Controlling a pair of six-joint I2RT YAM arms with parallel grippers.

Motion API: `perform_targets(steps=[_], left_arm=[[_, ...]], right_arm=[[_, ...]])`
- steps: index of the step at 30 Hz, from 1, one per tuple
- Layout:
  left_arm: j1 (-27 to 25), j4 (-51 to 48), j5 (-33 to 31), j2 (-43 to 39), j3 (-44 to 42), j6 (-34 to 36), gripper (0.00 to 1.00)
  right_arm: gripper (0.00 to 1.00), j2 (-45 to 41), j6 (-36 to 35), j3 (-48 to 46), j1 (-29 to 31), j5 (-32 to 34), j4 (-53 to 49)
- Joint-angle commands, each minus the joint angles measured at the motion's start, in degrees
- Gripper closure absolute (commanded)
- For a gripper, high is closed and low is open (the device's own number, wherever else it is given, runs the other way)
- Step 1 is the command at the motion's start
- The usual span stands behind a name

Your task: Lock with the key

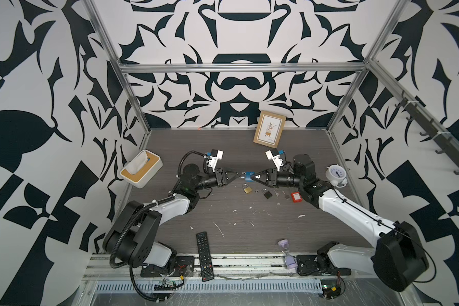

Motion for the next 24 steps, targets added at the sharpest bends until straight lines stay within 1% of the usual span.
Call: perform_targets(steps=[1,11,16,20,24], left_arm=[[-0.1,5.0,0.9,1.2,-0.1,-1.8,0.74],[-0.1,6.4,1.0,1.3,-0.6,-2.7,0.86],[-0.1,6.4,0.8,1.1,-0.8,-2.6,0.99],[-0.1,8.0,-0.7,0.5,-2.0,-2.5,1.0],[-0.1,6.2,0.1,0.4,-1.4,-1.9,1.0]], right_arm=[[1.0,-0.6,-1.1,1.9,0.2,-0.4,2.1],[1.0,0.3,-0.3,2.2,0.3,-0.7,2.7],[1.0,0.8,2.2,1.7,0.2,-1.6,5.4],[1.0,1.9,7.7,0.5,0.2,-3.7,12.6],[1.0,2.3,8.6,0.7,0.3,-4.1,13.2]])
